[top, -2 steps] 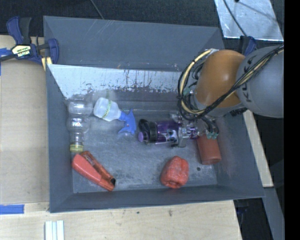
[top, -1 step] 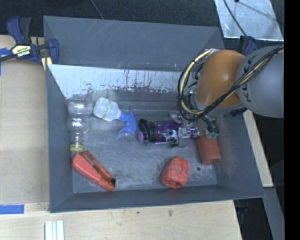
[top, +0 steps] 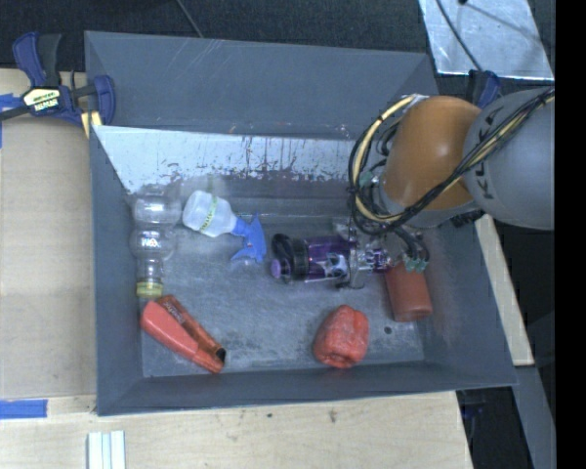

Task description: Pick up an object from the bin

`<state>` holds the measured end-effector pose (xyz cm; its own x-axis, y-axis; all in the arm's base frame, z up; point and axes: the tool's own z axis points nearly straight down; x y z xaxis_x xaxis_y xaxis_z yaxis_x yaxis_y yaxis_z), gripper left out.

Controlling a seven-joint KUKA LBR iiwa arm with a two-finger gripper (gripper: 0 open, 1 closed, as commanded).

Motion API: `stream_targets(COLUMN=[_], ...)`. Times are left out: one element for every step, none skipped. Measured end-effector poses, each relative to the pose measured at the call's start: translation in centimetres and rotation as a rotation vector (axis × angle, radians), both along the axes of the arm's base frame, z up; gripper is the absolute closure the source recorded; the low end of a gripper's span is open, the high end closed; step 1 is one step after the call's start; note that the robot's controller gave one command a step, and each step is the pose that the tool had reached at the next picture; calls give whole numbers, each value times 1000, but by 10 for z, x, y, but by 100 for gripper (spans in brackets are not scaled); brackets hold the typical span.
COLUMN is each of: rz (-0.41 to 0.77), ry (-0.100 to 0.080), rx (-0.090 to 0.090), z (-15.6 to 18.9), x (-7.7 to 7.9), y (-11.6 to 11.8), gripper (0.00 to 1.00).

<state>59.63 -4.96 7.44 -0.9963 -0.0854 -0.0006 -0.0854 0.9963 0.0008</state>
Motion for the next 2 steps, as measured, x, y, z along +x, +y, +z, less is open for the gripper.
stream_targets(rz=[0,0], ry=[10,5], rx=[0,0], z=[21,45], x=[-2,-1], y=[0,0], gripper=[100,100])
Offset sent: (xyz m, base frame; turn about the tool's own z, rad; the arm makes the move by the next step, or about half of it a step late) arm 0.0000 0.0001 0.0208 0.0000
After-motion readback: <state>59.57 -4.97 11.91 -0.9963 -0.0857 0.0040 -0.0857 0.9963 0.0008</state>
